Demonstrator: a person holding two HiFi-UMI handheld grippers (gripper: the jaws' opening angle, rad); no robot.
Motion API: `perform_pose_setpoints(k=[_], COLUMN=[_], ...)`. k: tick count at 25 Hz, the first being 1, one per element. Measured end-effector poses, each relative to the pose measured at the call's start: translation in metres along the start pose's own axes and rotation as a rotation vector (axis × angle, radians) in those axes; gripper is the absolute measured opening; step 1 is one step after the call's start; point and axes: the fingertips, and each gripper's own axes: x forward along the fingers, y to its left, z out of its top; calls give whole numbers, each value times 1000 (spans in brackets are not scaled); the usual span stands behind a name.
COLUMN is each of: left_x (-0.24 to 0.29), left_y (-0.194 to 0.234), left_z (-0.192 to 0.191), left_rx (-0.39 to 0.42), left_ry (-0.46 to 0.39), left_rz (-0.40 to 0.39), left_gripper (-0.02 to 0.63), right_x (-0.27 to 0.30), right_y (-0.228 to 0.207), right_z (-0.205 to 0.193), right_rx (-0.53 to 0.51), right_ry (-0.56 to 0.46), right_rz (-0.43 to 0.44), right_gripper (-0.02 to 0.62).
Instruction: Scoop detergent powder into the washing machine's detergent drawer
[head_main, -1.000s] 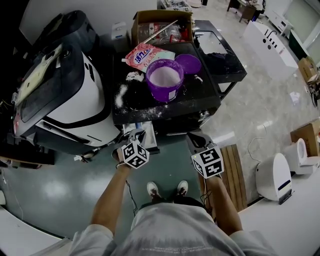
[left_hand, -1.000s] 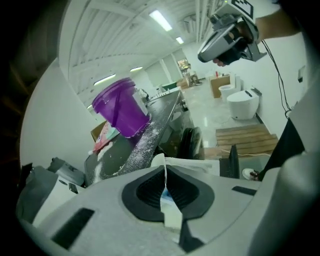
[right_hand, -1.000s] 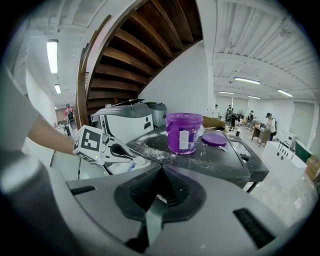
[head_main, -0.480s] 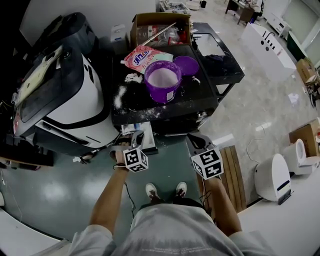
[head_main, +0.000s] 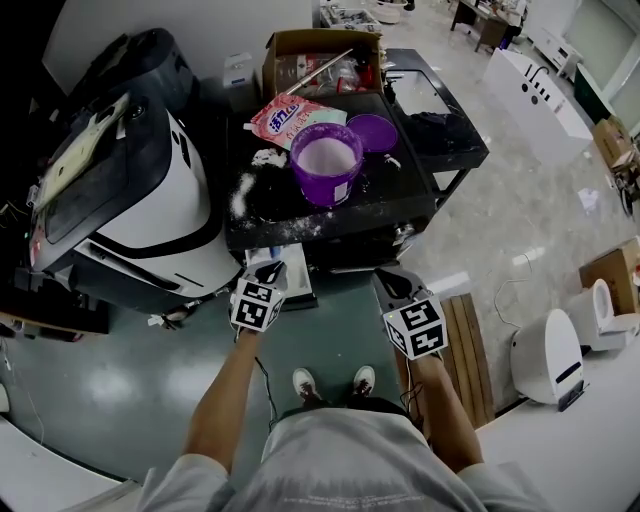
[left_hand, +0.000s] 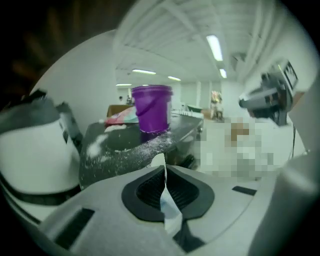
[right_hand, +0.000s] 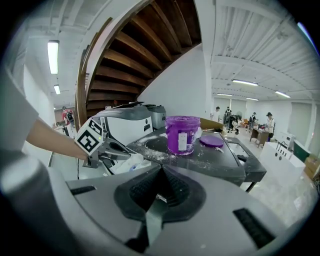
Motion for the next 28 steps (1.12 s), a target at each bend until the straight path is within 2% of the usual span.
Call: perform_pose_setpoints(k=[2, 4, 6, 9, 11, 14, 22, 28], left_x=[-8, -18, -31, -54, -71, -98, -169, -221], left_y=[6, 9, 11, 15, 20, 30, 44, 41], left_z=[4, 10, 20, 39, 52, 77, 136, 181], left_rx=[-242, -409, -523, -592, -588, -539, -197, -83], left_ry=[-62, -125, -196, -300, -358, -439, -507, -616], left_rz=[-38, -77, -115, -147, -146, -121, 60, 124], left_gripper=[14, 14, 14, 14, 14, 15, 15, 15], right_x=[0, -1, -3, -6, -10, -19, -45, -59], right_y=[1, 2, 2, -1, -6, -15, -20, -4], right_z=[4, 9, 16, 31, 44, 68, 137, 175], right_rx=[-4, -9, -16, -30, -40, -62, -157, -222], right_ry=[-9, -20, -36, -67, -98, -154, -288, -363], right_rz=[2, 3, 4, -3, -15, -41, -70, -34], right_gripper=[5, 5, 5, 5, 5, 5, 5, 5])
